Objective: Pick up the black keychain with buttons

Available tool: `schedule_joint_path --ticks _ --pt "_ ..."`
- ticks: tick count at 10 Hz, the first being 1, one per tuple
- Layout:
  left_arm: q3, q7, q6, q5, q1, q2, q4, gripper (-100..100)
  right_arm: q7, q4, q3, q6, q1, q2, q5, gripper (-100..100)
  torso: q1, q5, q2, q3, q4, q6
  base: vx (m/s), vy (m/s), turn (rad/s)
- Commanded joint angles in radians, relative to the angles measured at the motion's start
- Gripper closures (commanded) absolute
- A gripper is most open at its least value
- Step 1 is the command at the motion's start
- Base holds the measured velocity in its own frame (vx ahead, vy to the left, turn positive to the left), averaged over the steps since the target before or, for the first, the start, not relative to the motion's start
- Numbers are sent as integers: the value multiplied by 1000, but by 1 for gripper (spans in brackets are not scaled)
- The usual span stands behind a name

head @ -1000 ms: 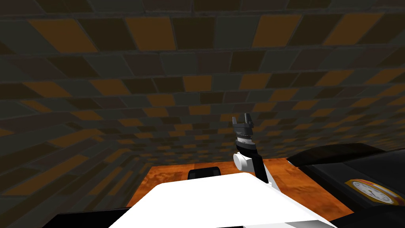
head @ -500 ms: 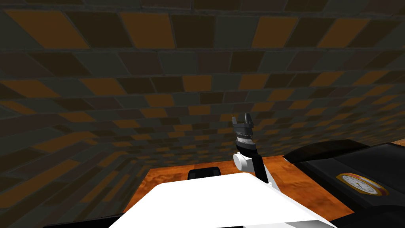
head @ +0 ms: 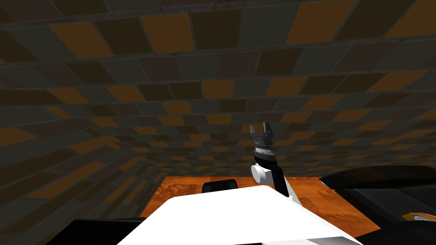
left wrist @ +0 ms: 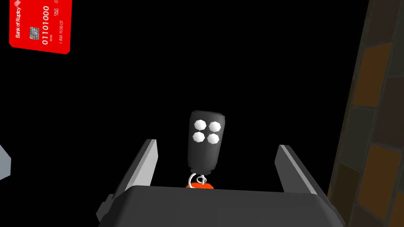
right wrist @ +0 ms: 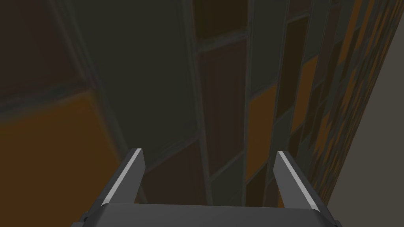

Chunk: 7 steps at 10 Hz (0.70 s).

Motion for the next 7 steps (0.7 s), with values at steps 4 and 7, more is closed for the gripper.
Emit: schedule_joint_path --ticks 4,7 --pt "3 136 2 3 -11 -2 11 -100 0 0 0 0 0 0 0 0 1 0 2 1 0 0 -4 0 -3" --pt "-5 194 1 -21 -34 -23 42 -100 0 0 0 0 0 0 0 0 1 0 2 1 0 0 -8 10 -23"
